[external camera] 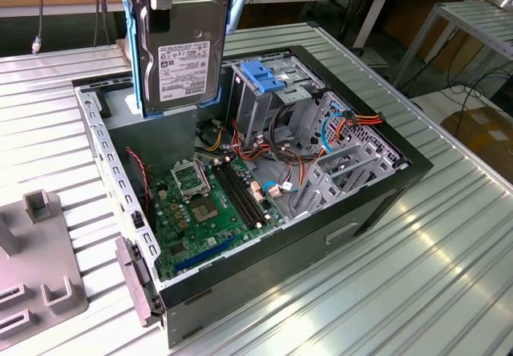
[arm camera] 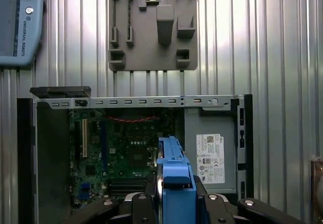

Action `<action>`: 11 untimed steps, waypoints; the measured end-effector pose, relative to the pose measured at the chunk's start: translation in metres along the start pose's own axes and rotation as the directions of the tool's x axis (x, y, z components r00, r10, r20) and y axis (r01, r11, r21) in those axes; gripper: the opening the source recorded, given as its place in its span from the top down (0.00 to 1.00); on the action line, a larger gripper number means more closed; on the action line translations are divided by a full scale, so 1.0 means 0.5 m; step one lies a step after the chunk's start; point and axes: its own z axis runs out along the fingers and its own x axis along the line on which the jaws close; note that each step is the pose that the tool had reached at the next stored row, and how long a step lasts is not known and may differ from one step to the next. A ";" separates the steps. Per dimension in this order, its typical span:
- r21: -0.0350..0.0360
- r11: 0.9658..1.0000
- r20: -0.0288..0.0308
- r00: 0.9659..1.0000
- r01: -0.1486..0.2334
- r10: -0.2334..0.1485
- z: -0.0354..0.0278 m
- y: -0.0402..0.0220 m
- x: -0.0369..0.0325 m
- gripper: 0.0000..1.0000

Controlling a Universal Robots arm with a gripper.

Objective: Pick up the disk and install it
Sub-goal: 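Insert the disk into the insertion slot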

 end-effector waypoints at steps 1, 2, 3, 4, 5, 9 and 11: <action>0.000 1.000 0.000 1.000 0.000 0.000 0.000 0.000 0.001 0.63; 0.000 1.000 0.000 1.000 0.000 0.000 0.000 0.000 0.002 0.63; 0.000 1.000 0.000 1.000 0.000 0.000 0.000 0.000 0.003 0.63; 0.000 1.000 0.000 1.000 0.000 0.000 0.000 0.000 0.004 0.63; 0.000 1.000 0.000 1.000 0.000 0.000 0.000 0.000 0.005 0.63; 0.000 1.000 0.000 1.000 0.000 0.000 0.001 0.000 0.009 0.63; 0.000 1.000 0.000 1.000 0.000 0.000 0.001 0.000 0.010 0.63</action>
